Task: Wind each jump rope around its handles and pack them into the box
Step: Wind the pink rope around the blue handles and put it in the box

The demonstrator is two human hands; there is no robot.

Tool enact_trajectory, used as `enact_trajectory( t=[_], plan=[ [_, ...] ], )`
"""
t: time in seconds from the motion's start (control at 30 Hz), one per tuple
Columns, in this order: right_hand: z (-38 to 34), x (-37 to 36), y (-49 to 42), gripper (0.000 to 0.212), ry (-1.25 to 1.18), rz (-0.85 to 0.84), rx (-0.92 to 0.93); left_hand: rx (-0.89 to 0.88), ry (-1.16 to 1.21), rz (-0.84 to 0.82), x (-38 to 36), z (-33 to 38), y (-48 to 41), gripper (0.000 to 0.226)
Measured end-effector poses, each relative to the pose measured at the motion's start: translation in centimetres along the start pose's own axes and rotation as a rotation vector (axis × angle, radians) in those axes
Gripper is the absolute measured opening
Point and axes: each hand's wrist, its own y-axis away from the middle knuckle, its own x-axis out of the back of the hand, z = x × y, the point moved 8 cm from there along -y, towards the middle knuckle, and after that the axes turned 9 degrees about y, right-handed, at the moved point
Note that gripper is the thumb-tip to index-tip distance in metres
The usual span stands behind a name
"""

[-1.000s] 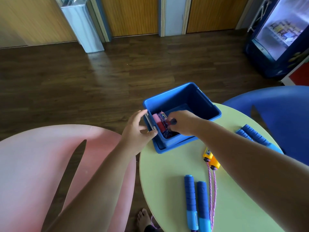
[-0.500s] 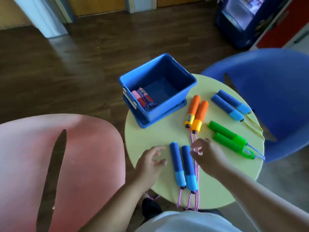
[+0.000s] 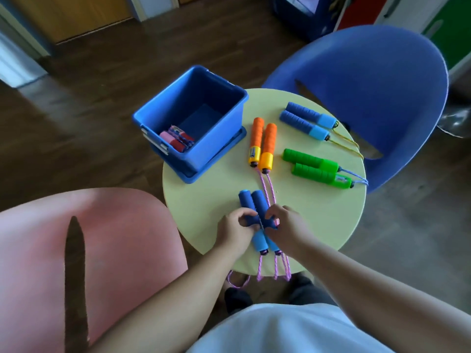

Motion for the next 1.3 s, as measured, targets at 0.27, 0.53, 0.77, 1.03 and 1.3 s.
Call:
enact_trajectory(
  t=[0.27, 0.53, 0.77, 1.03, 1.3],
  plan=[
    [-0.2, 3.5, 1.7, 0.027, -0.725, -0.159, 0.062, 0.027, 0.563, 0.059, -0.2, 1.1, 5.4, 0.025],
    [-4.7, 6.0, 5.5, 0.020, -0.886, -0.412, 0.252, -0.127, 0.723, 0.219, 0.6, 3.5, 13.6, 0.054],
    [-6.3, 6.8, 9.0, 0.019, -0.779, -0.477, 0.393, -0.176, 0.713, 0.381, 1.4, 4.5, 19.5, 0.064],
    [-11.5, 15.2, 12.1, 0.029, -0.509, -0.596, 0.714, -0.130, 0.716, -0.039, 5.1, 8.2, 24.3, 0.059],
    [-12.5, 15.7, 18.5, 0.021, -0.490, -0.589, 0.752, -0.150, 0.554, -0.325, 7.0, 11.1, 27.1, 0.073]
  ],
)
